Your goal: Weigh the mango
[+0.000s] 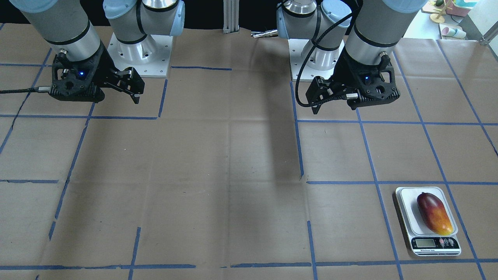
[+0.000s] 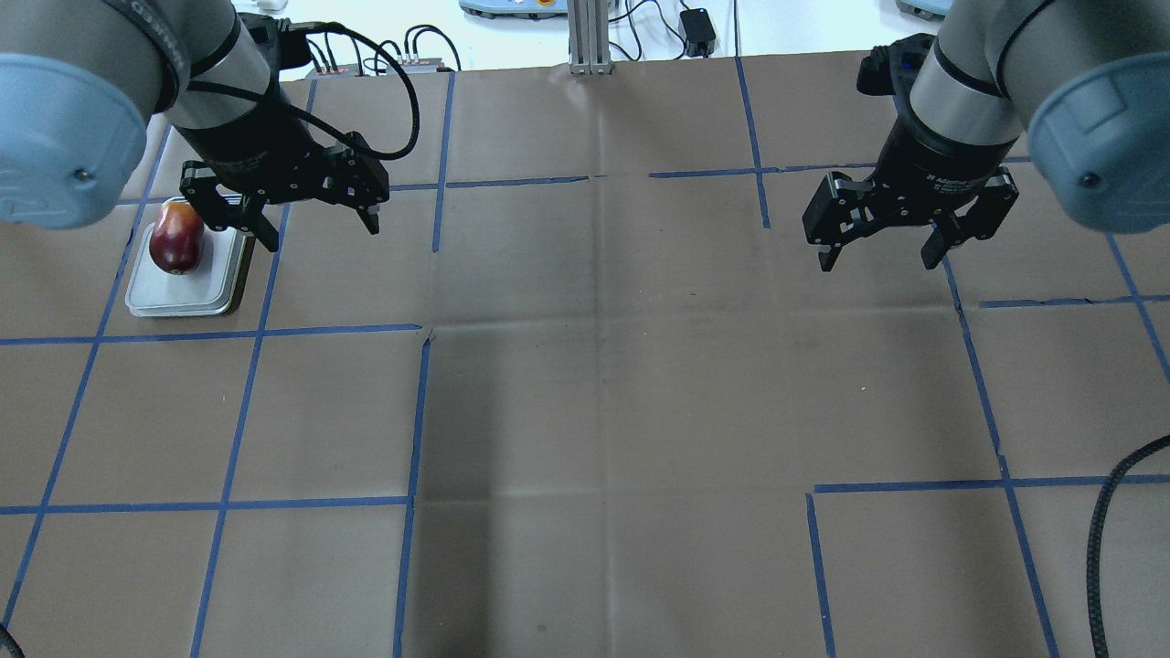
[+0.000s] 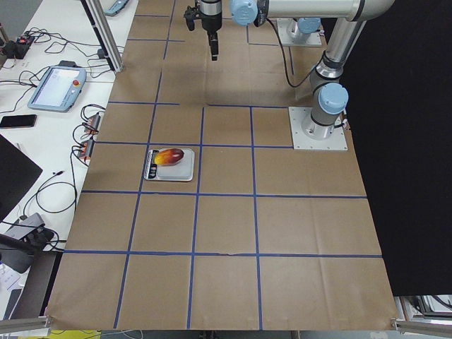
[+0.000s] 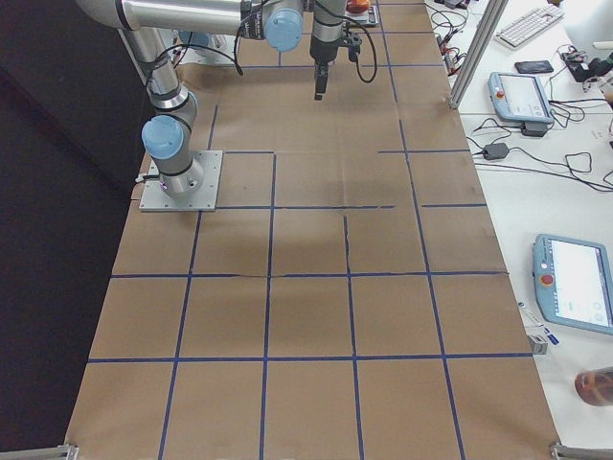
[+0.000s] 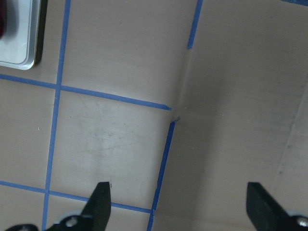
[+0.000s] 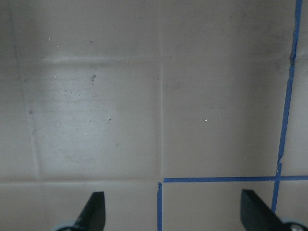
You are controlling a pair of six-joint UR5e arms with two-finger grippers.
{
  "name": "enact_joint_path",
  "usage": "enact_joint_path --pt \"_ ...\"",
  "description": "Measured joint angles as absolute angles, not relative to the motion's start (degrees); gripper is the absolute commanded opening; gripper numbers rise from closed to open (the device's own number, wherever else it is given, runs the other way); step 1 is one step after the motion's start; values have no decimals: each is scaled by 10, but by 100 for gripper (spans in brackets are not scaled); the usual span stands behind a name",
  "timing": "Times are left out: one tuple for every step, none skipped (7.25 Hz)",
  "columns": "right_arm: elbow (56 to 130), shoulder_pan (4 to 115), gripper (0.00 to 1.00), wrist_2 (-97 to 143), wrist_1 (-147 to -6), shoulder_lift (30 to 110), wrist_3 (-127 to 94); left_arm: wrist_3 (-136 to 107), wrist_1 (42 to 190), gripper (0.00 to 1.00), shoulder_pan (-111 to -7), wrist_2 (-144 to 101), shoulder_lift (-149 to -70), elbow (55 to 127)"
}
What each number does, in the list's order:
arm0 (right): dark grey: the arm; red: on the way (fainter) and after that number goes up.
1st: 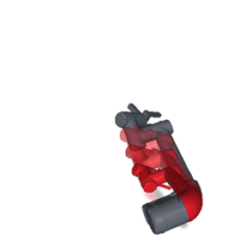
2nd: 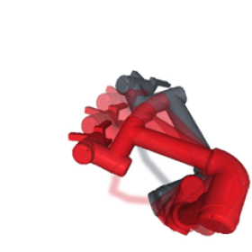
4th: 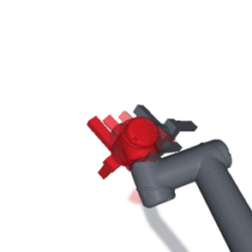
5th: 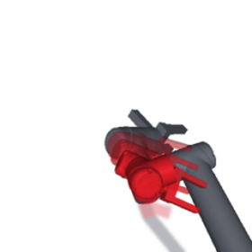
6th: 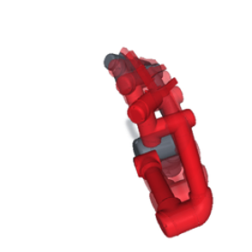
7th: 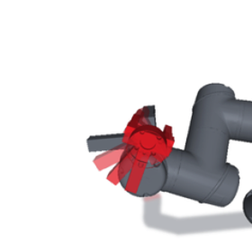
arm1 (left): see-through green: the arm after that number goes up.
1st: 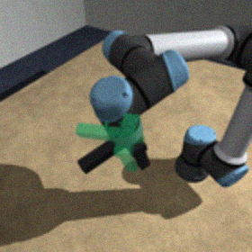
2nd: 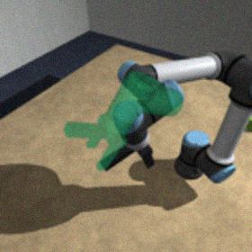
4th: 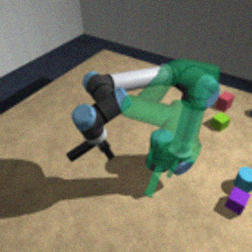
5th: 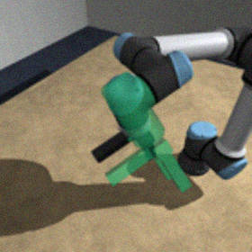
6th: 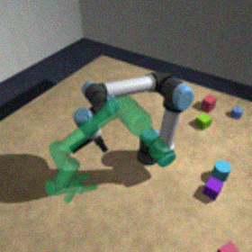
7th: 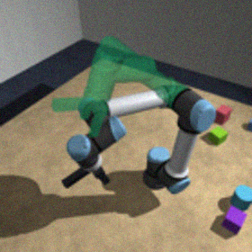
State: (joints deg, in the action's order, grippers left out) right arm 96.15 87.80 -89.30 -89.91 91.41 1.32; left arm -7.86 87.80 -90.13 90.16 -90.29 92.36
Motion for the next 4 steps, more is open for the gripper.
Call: enact_joint_path --pt "962 878 100 -893 -899 914 13 -65 869 100 -901 902 -895 933" --pt "962 878 100 -893 -899 914 13 -55 862 100 -900 902 -895 935" --pt "962 878 100 -893 -899 914 13 -50 859 100 -900 902 -896 935" --pt "962 878 100 -893 -899 914 13 -46 858 100 -900 902 -898 935"
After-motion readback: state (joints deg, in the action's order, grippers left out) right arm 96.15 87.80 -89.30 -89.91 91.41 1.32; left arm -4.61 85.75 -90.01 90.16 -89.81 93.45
